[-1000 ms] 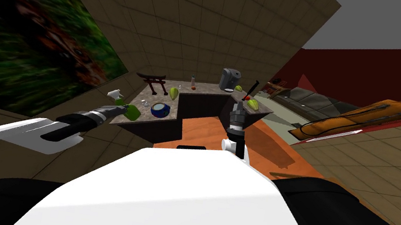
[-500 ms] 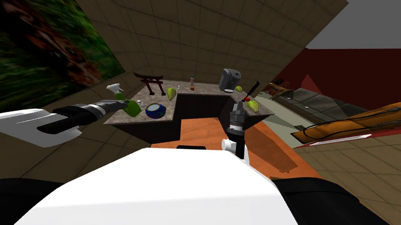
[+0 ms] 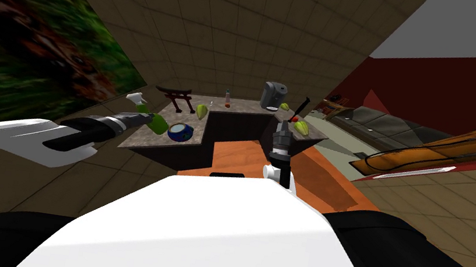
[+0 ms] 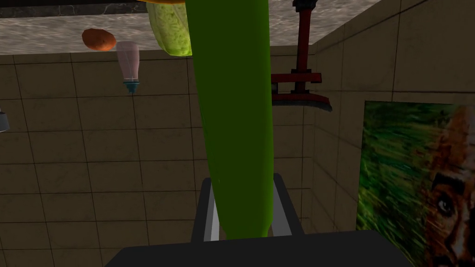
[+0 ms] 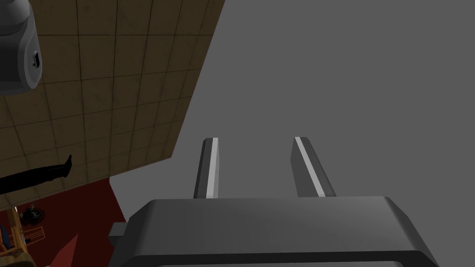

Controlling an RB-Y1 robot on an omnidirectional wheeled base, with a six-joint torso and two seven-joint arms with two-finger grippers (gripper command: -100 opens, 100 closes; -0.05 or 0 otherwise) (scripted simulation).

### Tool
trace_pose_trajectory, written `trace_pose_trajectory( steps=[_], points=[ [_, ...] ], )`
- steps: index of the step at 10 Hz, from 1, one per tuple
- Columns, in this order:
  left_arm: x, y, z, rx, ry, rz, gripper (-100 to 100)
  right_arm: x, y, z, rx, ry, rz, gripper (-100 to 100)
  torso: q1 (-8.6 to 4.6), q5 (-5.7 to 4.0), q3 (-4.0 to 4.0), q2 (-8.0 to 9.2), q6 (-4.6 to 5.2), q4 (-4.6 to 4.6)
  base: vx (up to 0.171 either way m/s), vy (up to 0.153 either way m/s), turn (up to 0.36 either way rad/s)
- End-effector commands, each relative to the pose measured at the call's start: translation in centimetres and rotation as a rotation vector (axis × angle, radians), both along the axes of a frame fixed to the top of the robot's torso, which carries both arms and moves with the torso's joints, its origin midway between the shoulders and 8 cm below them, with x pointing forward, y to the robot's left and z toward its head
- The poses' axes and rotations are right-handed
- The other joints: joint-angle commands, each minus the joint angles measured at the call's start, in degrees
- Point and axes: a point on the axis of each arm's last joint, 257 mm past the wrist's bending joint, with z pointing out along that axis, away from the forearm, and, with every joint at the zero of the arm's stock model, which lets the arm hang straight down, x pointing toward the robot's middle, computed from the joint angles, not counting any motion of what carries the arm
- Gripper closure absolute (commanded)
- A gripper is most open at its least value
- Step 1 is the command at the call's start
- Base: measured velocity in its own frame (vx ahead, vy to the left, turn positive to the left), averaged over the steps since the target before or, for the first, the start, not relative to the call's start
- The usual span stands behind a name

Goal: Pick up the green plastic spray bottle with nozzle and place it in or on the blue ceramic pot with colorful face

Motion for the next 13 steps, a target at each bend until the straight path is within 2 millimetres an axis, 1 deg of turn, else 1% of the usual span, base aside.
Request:
trace_pose_trajectory(
  steps=[1, 4, 5, 6, 10, 11, 12, 13],
  points=[
    [0.5, -0.7, 1.3, 0.002, -0.01, 0.005, 100, 0.0, 0.0, 0.0, 0.0, 0.0, 0.0, 0, 0.0, 0.0, 0.0, 0.0, 0.0, 0.0, 0.065, -0.097, 0.072],
    [1.2, -1.6, 3.0, 0.005, -0.025, 0.012, 100, 0.0, 0.0, 0.0, 0.0, 0.0, 0.0, 0, -0.12, -0.03, -0.02, -0.04, -0.01, 0.0, 0.07, -0.105, 0.068],
    [0.9, -1.4, 2.6, 0.004, -0.021, 0.009, 100, 0.0, 0.0, 0.0, 0.0, 0.0, 0.0, 0, -0.08, -0.04, -0.02, -0.05, 0.0, 0.0, 0.032, -0.042, 0.013],
    [1.0, -1.3, 2.7, 0.004, -0.023, 0.011, -100, 0.0, 0.0, 0.0, 0.0, 0.0, 0.0, 0, 0.14, 0.02, 0.03, 0.06, 0.0, 0.01, 0.006, -0.01, -0.001],
    [1.0, -1.3, 2.7, 0.004, -0.023, 0.011, -100, 0.0, 0.0, 0.0, 0.0, 0.0, 0.0, 0, 0.4, 0.1, 0.13, 0.23, -0.01, 0.05, 0.0, 0.0, 0.0],
    [1.0, -1.3, 2.7, 0.004, -0.023, 0.011, 0, 0.0, 0.0, 0.0, 0.0, 0.0, 0.0, 0, 0.4, 0.1, 0.14, 0.23, -0.01, 0.05, 0.0, 0.0, 0.0],
    [1.8, -2.9, 4.2, 0.006, -0.028, -0.008, -100, 0.0, 0.0, 0.0, 0.0, 0.0, 0.0, 0, 0.4, 0.1, 0.14, 0.24, -0.01, 0.06, 0.007, 0.029, 0.162],
    [1.8, -2.9, 4.2, 0.006, -0.028, -0.008, -100, 0.0, 0.0, 0.0, 0.0, 0.0, 0.0, 0, 0.48, 0.11, 0.13, 0.21, -0.04, 0.06, 0.015, 0.032, 0.079]
  ],
)
